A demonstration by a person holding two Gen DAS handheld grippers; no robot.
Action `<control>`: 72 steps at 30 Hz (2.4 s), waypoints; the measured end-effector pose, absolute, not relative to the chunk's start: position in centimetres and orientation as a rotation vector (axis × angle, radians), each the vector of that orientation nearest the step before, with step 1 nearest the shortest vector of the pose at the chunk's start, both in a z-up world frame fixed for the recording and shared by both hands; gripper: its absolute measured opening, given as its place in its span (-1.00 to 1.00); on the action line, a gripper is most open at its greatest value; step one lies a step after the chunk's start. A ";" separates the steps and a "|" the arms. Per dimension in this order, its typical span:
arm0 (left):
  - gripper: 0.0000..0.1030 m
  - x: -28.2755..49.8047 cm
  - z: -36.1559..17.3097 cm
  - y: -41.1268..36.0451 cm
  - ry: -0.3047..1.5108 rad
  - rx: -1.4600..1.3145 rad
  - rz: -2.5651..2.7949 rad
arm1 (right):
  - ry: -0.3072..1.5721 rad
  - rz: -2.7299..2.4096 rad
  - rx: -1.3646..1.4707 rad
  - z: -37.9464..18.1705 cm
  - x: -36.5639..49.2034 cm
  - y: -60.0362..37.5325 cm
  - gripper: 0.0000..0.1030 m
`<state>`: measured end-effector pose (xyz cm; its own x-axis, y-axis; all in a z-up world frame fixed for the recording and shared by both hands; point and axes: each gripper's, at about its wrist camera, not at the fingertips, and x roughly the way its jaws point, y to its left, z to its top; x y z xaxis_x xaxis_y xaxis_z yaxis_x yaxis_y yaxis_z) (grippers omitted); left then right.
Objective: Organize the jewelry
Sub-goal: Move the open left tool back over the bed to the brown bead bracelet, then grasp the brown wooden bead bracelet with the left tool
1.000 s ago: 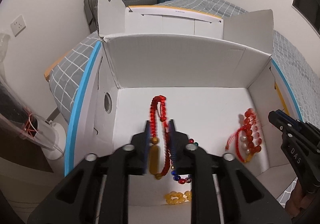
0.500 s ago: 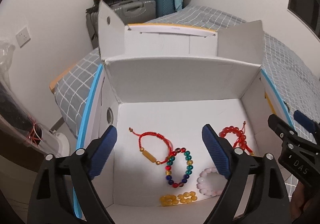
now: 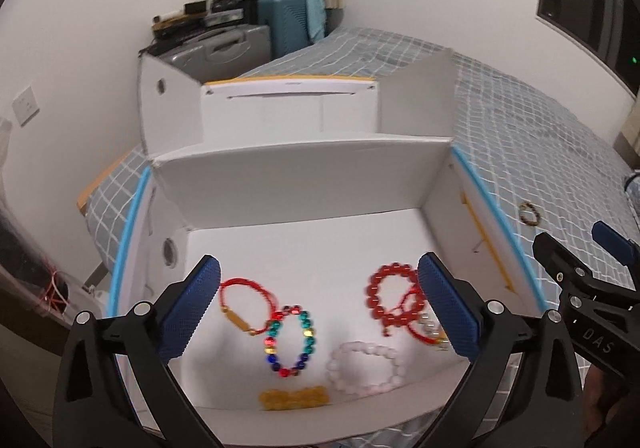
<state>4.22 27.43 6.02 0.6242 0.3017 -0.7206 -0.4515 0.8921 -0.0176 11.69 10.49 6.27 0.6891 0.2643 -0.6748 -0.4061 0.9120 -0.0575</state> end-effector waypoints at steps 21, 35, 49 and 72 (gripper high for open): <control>0.89 13.4 8.4 11.5 0.779 -0.108 0.140 | 0.713 0.117 -0.071 9.0 15.1 -7.6 0.82; 0.89 23.8 2.8 2.8 0.849 -0.036 0.042 | 0.779 -0.013 -0.020 3.3 21.6 -17.9 0.82; 0.89 34.1 -4.4 -0.2 0.935 -0.035 0.037 | 0.870 -0.033 -0.028 -3.6 29.8 -21.7 0.82; -0.04 39.8 -9.8 1.4 1.022 -0.076 0.073 | 0.910 -0.021 -0.027 -7.0 34.3 -22.4 0.82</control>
